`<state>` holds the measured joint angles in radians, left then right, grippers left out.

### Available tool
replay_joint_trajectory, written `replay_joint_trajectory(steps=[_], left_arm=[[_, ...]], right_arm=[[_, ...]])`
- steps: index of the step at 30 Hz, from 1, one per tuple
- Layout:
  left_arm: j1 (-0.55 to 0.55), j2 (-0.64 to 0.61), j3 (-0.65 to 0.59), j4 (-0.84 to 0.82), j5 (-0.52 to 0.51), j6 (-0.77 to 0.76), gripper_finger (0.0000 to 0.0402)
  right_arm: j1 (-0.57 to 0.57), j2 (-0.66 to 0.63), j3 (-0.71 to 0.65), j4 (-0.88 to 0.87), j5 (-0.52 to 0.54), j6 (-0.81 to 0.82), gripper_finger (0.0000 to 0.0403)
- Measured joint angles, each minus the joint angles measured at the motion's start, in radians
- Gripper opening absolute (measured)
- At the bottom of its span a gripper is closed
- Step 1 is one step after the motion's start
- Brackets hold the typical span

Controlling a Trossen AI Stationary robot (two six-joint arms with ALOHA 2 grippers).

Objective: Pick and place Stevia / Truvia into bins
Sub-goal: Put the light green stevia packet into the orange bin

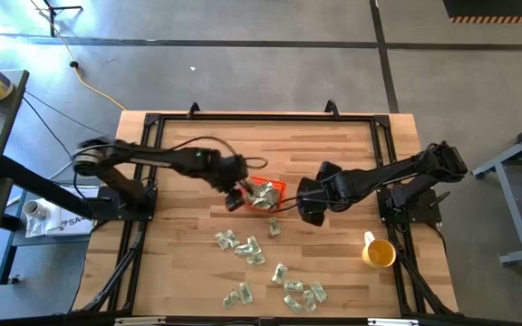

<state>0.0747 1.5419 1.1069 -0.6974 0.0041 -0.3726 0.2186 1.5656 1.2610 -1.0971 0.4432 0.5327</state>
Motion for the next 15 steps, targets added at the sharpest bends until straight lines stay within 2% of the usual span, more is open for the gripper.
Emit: replay_joint_trajectory(steps=[3, 7, 9, 11, 15], left_arm=[[-0.066, -0.092, -0.008, -0.084, -0.066, -0.017, 0.0293], [-0.159, -0.206, -0.053, -0.176, -0.181, -0.12, 0.0286], [-0.2, -0.254, -0.091, -0.209, -0.231, -0.18, 0.0277], [-0.232, -0.299, -0.139, -0.22, -0.259, -0.231, 0.0268], [-0.275, -0.371, -0.237, -0.219, -0.295, -0.309, 0.0251]], right_arm=[[0.014, 0.023, 0.0, 0.003, -0.116, -0.116, 0.0263], [0.127, 0.003, -0.001, -0.004, -0.201, -0.163, 0.0263], [0.189, -0.005, 0.0, -0.027, -0.208, -0.114, 0.0263], [0.25, -0.006, 0.0, -0.031, -0.259, -0.034, 0.0263], [0.38, 0.039, 0.0, 0.107, -0.39, 0.203, 0.0263]])
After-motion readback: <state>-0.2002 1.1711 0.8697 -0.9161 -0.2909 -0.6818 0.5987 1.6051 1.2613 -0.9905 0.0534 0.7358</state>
